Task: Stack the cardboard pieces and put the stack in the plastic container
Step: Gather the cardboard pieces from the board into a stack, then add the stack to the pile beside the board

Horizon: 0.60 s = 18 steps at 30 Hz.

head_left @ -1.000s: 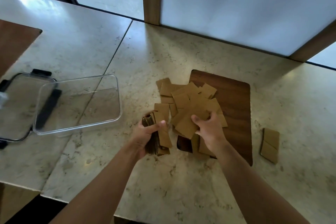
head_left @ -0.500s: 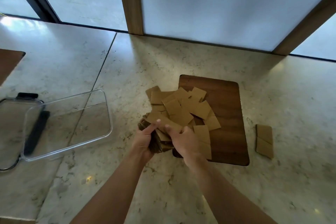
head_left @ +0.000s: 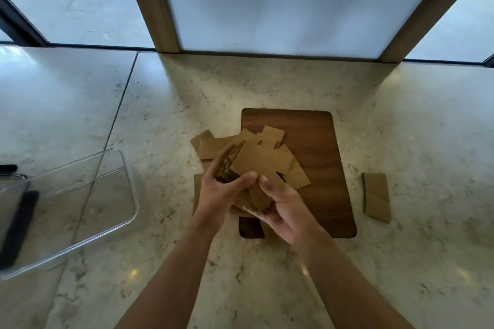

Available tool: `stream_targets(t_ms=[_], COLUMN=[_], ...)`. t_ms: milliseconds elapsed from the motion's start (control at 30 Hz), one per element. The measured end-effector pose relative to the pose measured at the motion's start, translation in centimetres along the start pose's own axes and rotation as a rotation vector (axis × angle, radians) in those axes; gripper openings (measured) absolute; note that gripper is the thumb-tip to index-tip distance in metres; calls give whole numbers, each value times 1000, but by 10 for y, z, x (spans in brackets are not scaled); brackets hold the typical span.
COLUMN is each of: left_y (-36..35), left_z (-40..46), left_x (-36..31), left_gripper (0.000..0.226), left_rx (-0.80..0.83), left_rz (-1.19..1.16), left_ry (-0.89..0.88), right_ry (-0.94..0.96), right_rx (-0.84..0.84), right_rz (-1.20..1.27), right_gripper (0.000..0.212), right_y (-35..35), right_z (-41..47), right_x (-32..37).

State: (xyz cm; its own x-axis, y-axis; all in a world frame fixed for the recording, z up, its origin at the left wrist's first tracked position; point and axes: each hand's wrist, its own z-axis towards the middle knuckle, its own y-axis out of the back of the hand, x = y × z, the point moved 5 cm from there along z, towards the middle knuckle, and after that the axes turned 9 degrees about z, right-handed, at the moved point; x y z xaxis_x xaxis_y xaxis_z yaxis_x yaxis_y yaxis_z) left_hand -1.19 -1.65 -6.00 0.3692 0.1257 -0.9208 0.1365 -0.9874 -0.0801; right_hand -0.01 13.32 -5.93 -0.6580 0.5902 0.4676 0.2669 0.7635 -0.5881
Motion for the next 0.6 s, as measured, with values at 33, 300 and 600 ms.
stream_targets(t_ms=[33,300,600], left_y=[-5,-107,-177], left_z=[4,7,11], left_x=[-4,-5,72], left_gripper=[81,55,14], left_rx=[49,57,-336], left_rz=[-17,211,305], left_ry=[-23,-99,-139], right_ry=[107,685,883], right_rx=[-20,-82,-468], right_rz=[-68,-909,-291], right_gripper=[57,60,46], right_y=[9,85,168], right_z=[-3,-35,-24], right_x=[17,106,70])
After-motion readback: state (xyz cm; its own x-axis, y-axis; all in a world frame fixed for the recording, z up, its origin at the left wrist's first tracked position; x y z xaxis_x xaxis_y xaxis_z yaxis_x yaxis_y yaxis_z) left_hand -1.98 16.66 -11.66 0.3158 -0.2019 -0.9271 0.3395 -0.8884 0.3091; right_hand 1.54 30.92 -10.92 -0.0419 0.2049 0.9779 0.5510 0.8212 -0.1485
